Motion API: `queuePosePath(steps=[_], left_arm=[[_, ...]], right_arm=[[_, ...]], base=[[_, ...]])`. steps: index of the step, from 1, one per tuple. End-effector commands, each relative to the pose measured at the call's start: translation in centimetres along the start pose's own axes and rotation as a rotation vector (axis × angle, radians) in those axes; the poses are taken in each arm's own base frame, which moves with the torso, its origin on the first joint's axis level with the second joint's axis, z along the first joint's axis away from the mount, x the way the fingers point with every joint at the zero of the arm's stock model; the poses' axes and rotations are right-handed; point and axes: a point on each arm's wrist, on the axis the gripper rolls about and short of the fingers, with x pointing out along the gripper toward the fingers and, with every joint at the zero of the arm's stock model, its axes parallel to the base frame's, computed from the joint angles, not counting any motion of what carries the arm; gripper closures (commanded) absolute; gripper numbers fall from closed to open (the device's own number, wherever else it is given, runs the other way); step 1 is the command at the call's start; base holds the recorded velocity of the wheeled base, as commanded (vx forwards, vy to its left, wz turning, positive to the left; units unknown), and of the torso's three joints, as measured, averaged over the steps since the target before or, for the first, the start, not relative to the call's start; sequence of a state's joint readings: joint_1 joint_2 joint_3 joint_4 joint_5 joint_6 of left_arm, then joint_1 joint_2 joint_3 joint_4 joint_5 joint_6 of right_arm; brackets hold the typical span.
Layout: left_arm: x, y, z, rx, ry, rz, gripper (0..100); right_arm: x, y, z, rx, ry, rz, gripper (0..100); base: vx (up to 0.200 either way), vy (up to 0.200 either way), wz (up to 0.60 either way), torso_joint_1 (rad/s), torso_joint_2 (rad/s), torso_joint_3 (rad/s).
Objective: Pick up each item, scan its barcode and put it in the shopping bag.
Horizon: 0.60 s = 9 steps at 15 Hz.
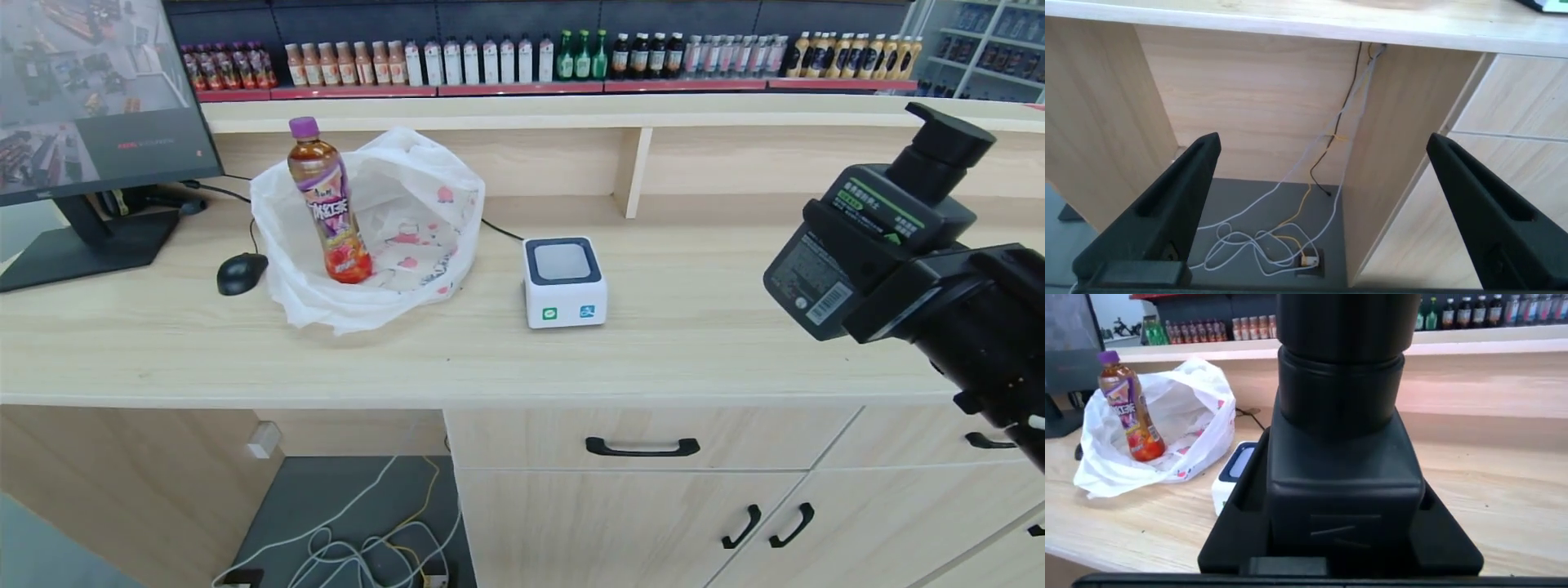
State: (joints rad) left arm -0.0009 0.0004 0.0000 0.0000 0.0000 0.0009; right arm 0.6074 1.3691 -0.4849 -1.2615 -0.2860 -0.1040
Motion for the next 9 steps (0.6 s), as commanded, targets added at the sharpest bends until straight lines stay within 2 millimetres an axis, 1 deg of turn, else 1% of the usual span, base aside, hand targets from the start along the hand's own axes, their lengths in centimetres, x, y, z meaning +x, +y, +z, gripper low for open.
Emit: queuePosePath(steps=[1, 5, 7, 9], left_arm=[[0.0, 0.0, 0.0, 0.001, 0.0, 0.001, 0], [0.0, 0.0, 0.0, -0.001, 0.0, 0.001, 0], [0.0, 0.0, 0.0, -0.001, 0.0, 0.001, 0], [0.0, 0.0, 0.0, 0.001, 0.0, 0.001, 0]], right_arm=[[-0.08, -0.03, -0.02, -0.034, 0.002, -0.005, 100], [-0.6, -0.17, -1.01, -0.118, 0.047, -0.026, 100], [-0.55, -0.51, -0.92, -0.128, 0.047, -0.064, 100], [-0.17, -0.63, -0.16, -0.136, 0.027, -0.137, 100]], base=[[0.0, 0.2, 0.0, 0.022, 0.0, -0.002], [0.0, 0.2, 0.0, 0.002, 0.0, 0.001], [0.0, 0.2, 0.0, 0.002, 0.0, 0.002], [0.0, 0.2, 0.0, 0.002, 0.0, 0.002]])
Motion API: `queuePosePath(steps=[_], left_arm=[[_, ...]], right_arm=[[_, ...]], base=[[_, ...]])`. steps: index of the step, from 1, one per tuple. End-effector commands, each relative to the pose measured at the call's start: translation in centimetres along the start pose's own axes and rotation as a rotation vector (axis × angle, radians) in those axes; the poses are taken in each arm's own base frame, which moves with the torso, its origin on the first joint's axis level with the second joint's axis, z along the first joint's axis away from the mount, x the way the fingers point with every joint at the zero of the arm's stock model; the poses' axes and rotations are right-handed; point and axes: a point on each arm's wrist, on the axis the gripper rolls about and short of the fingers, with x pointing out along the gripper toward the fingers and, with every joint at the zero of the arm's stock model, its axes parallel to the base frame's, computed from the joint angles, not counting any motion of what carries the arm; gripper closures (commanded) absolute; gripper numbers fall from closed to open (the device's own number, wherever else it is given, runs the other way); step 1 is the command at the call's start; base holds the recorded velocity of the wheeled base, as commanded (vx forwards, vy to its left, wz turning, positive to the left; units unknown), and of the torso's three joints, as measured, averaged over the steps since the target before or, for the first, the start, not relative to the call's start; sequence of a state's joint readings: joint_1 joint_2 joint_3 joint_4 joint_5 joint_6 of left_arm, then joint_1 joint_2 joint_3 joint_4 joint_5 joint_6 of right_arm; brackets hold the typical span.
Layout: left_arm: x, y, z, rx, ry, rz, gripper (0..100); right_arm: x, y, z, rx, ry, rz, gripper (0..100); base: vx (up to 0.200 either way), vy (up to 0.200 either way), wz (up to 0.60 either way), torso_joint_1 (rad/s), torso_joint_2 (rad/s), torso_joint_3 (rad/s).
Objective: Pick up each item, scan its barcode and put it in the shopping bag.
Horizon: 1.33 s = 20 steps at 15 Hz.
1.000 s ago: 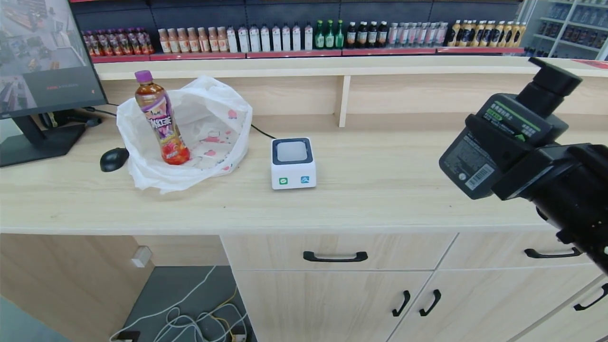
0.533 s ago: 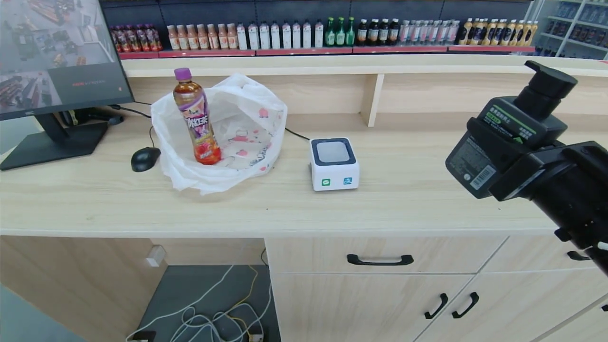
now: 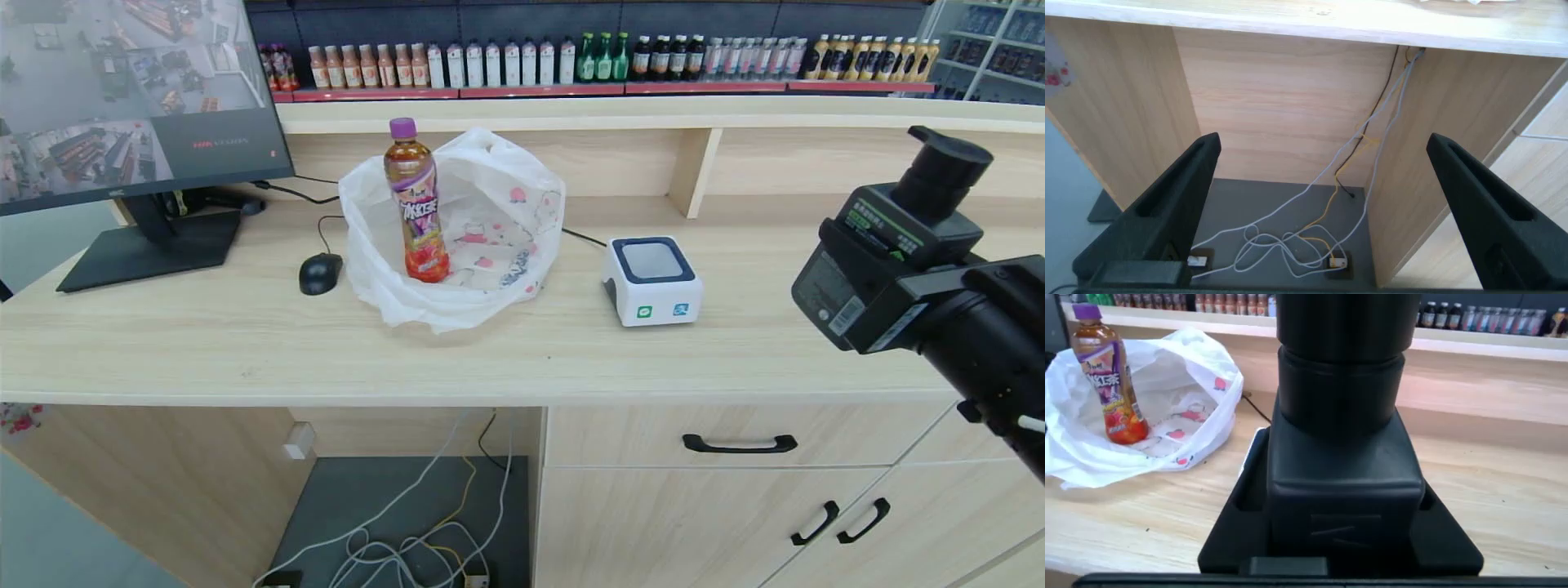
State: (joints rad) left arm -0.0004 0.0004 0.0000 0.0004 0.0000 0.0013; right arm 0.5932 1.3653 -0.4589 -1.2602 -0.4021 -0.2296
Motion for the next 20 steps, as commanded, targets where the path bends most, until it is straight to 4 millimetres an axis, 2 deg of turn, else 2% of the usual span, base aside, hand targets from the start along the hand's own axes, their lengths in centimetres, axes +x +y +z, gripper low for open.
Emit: queuePosePath(steps=[1, 3, 6, 9, 12, 13, 17, 20], left_arm=[[0.0, 0.0, 0.0, 0.0, -0.001, 0.0, 0], [0.0, 0.0, 0.0, 0.005, -0.001, -0.001, 0], [0.0, 0.0, 0.0, 0.003, -0.001, 0.0, 0], [0.0, 0.0, 0.0, 0.003, -0.001, 0.0, 0], [0.0, 0.0, 0.0, 0.003, -0.001, -0.001, 0], [0.0, 0.0, 0.0, 0.003, -0.001, -0.001, 0], [0.0, 0.0, 0.0, 0.003, -0.001, 0.0, 0], [0.0, 0.0, 0.0, 0.003, -0.001, -0.001, 0]], right_arm=[[0.3, 0.0, 0.6, -0.006, -0.02, -0.02, 100], [0.5, -0.1, 0.8, -0.037, -0.03, -0.023, 100], [0.6, 0.0, 1.1, -0.078, -0.04, -0.015, 100], [1.8, 0.4, 1.6, -0.064, -0.064, -0.016, 100], [4.2, 1.4, 1.7, -0.062, -0.078, -0.023, 100], [6.0, 2.1, 1.9, -0.055, -0.098, -0.03, 100], [10.3, 3.7, 1.1, -0.054, -0.12, -0.045, 100], [12.6, 3.6, 1.0, -0.106, -0.162, -0.041, 100]], base=[[0.0, 0.2, 0.0, 0.002, 0.0, 0.002], [0.0, 0.2, 0.0, -0.002, 0.0, 0.002], [0.0, 0.0, 0.0, 0.0, 0.0, 0.0], [0.0, 0.0, 0.0, 0.0, 0.0, 0.0], [0.0, 0.0, 0.0, 0.0, 0.0, 0.0], [0.0, 0.0, 0.0, 0.0, 0.0, 0.0], [0.0, 0.0, 0.0, 0.0, 0.0, 0.0], [0.0, 0.0, 0.0, 0.0, 0.0, 0.0]])
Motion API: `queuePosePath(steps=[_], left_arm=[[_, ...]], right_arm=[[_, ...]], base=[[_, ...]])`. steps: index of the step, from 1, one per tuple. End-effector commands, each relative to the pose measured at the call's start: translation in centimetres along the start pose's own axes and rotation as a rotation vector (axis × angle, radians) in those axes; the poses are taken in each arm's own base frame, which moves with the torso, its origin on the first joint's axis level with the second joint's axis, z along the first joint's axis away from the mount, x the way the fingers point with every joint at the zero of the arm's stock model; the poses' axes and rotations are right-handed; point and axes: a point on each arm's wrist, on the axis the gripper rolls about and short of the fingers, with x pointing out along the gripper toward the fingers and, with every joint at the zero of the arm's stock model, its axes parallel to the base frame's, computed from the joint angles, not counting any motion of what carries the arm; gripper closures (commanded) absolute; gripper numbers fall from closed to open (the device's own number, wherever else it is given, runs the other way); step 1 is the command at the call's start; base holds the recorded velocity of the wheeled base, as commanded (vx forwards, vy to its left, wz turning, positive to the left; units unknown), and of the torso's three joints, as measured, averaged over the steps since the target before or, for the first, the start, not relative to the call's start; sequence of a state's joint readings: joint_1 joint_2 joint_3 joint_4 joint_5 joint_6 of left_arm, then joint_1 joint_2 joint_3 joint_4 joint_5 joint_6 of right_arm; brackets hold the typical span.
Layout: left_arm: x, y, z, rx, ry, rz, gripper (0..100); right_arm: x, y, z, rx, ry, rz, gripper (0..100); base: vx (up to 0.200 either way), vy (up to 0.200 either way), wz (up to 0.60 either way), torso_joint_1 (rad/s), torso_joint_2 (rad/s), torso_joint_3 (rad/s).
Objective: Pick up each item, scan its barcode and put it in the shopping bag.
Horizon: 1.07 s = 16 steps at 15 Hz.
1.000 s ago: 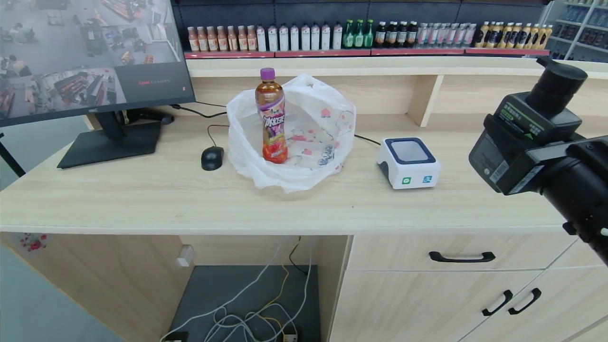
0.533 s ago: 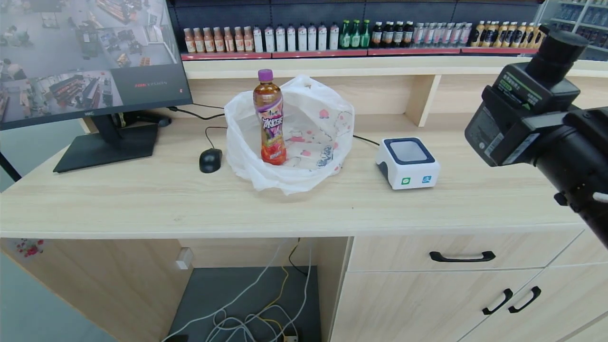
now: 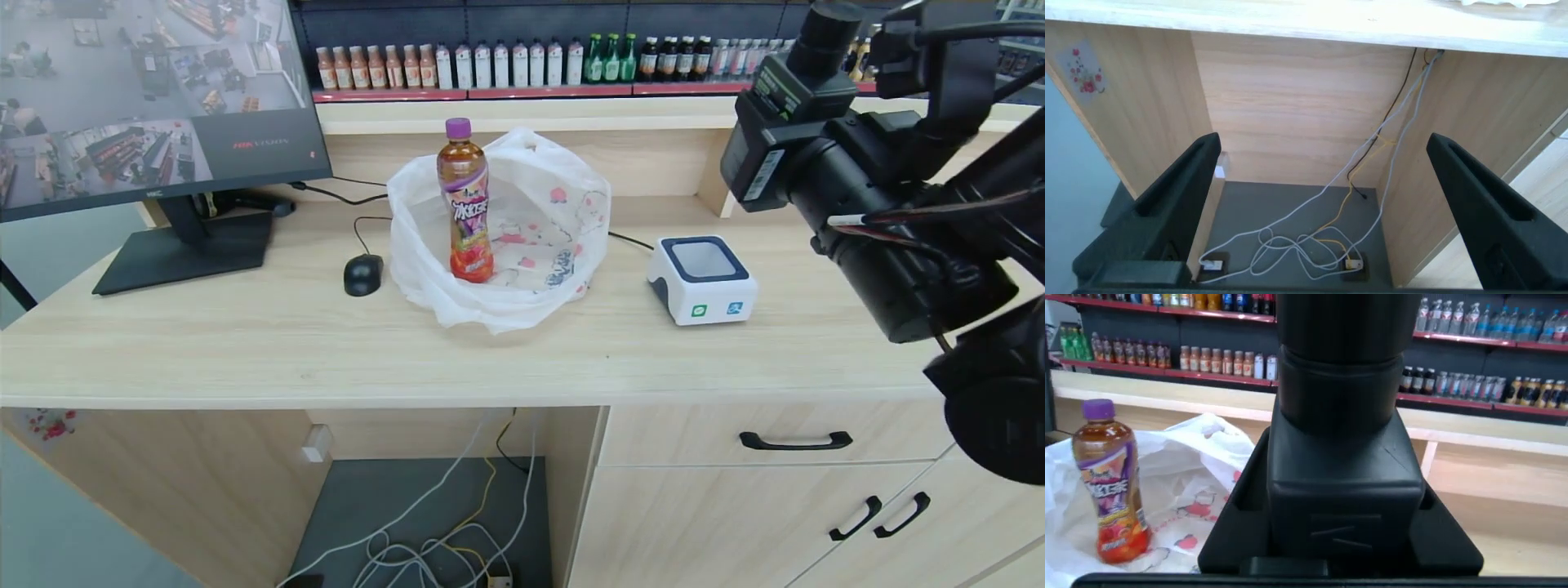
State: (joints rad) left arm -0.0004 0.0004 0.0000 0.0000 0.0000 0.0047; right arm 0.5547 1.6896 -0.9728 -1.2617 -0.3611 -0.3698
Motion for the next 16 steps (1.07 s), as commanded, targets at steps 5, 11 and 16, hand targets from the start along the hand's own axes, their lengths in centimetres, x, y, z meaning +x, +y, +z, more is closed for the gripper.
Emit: queuePosePath(steps=[5, 11, 16], left_arm=[[0.0, 0.0, 0.0, 0.0, 0.0, -0.001, 0], [0.0, 0.0, 0.0, 0.0, 0.0, 0.0, 0], [0.0, 0.0, 0.0, 0.0, 0.0, -0.001, 0]], right_arm=[[2.1, 1.2, -2.5, 0.031, 0.044, -0.053, 100], [2.3, 0.4, -5.2, -0.002, 0.091, -0.082, 100], [3.3, -1.6, -5.7, -0.311, 0.016, 0.071, 100]], base=[[0.0, 0.0, 0.0, 0.0, 0.0, 0.0], [0.0, 0.0, 0.0, 0.0, 0.0, 0.0], [0.0, 0.0, 0.0, 0.0, 0.0, 0.0]])
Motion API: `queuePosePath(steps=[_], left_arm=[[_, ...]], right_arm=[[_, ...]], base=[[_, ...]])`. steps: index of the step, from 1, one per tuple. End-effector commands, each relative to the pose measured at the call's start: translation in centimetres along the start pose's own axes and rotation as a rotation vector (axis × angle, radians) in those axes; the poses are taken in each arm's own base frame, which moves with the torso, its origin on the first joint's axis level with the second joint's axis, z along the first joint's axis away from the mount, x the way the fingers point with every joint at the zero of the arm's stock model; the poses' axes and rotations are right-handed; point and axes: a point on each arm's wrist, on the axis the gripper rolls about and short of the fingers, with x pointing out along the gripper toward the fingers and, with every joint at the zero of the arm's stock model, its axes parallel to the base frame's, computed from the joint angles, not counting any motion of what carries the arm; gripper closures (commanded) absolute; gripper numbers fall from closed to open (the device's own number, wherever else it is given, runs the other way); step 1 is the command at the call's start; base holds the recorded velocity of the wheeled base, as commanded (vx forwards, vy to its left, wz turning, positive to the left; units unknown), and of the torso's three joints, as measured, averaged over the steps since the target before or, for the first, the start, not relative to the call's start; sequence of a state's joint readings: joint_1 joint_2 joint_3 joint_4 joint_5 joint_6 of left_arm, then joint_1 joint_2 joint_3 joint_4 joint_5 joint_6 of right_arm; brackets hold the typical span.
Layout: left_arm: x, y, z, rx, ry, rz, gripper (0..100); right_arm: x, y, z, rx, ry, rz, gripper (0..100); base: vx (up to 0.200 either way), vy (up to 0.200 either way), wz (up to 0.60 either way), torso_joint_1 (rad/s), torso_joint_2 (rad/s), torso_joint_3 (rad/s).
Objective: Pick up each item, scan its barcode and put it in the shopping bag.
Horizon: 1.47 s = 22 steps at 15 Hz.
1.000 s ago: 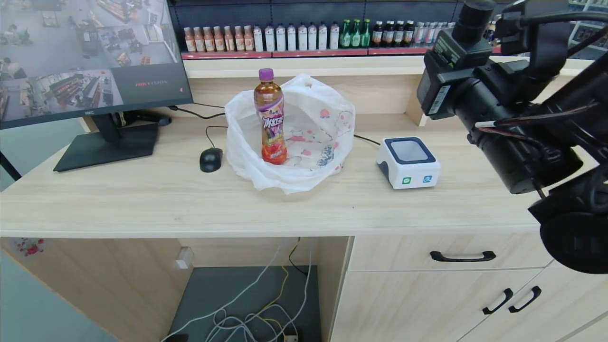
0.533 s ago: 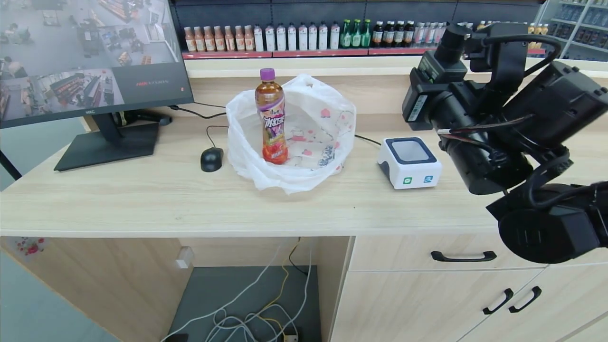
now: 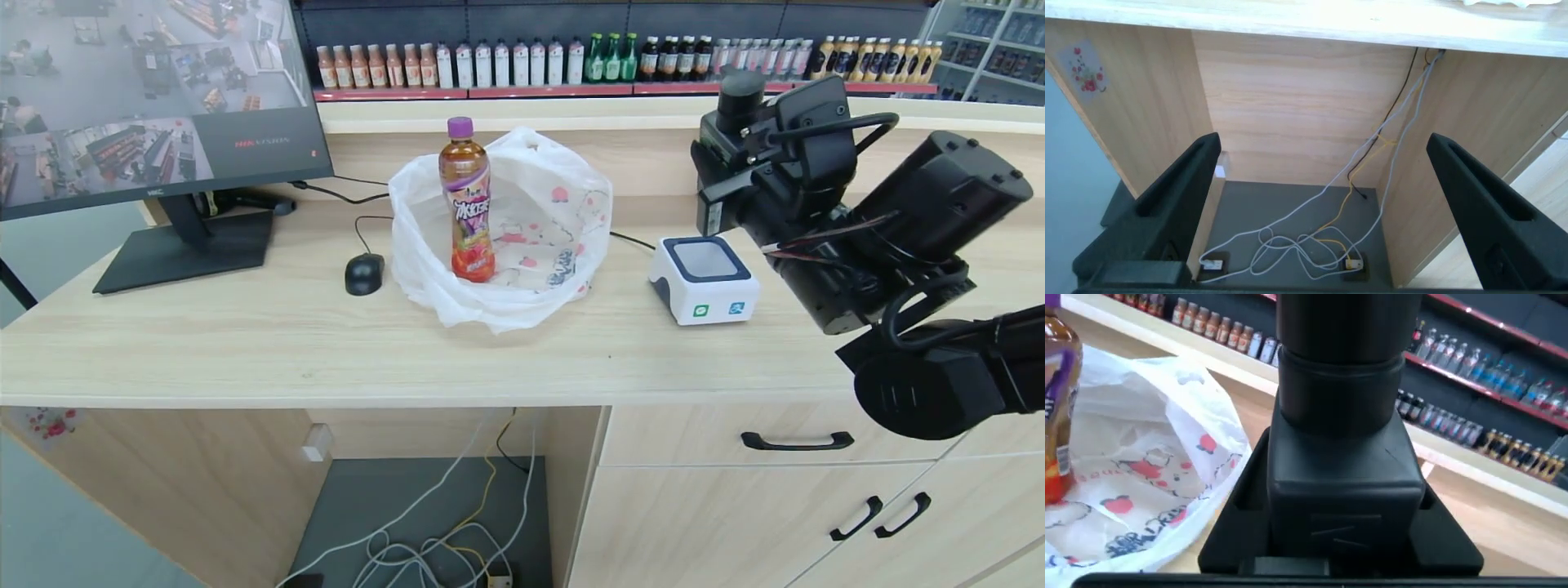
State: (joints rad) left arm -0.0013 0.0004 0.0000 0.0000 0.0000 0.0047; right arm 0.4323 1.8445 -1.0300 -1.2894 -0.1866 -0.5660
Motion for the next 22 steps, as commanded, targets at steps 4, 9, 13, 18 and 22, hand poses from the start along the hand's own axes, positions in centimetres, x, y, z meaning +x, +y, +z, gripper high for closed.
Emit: queuePosePath(steps=[4, 9, 13, 18, 22], left_arm=[[0.0, 0.0, 0.0, 0.0, 0.0, 0.001, 0], [0.0, 0.0, 0.0, 0.0, 0.0, 0.001, 0], [0.0, 0.0, 0.0, 0.0, 0.0, 0.0, 0], [0.0, 0.0, 0.0, 0.0, 0.0, 0.0, 0], [0.0, 0.0, 0.0, 0.0, 0.0, 0.0, 0]], right_arm=[[0.7, -0.7, -1.4, -0.245, -0.068, 0.1, 100], [1.4, -0.1, -4.1, -0.464, -0.161, 0.228, 100], [2.0, -1.0, -6.7, -0.584, -0.24, 0.335, 100], [2.0, -1.5, -9.4, -0.639, -0.262, 0.408, 100], [2.0, -1.8, -11.1, -0.659, -0.258, 0.443, 100]], base=[[0.0, 0.0, 0.0, 0.0, 0.0, 0.0], [0.0, 0.0, 0.0, 0.0, 0.0, 0.0], [0.0, 0.0, 0.0, 0.0, 0.0, 0.0], [0.0, 0.0, 0.0, 0.0, 0.0, 0.0], [0.0, 0.0, 0.0, 0.0, 0.0, 0.0]])
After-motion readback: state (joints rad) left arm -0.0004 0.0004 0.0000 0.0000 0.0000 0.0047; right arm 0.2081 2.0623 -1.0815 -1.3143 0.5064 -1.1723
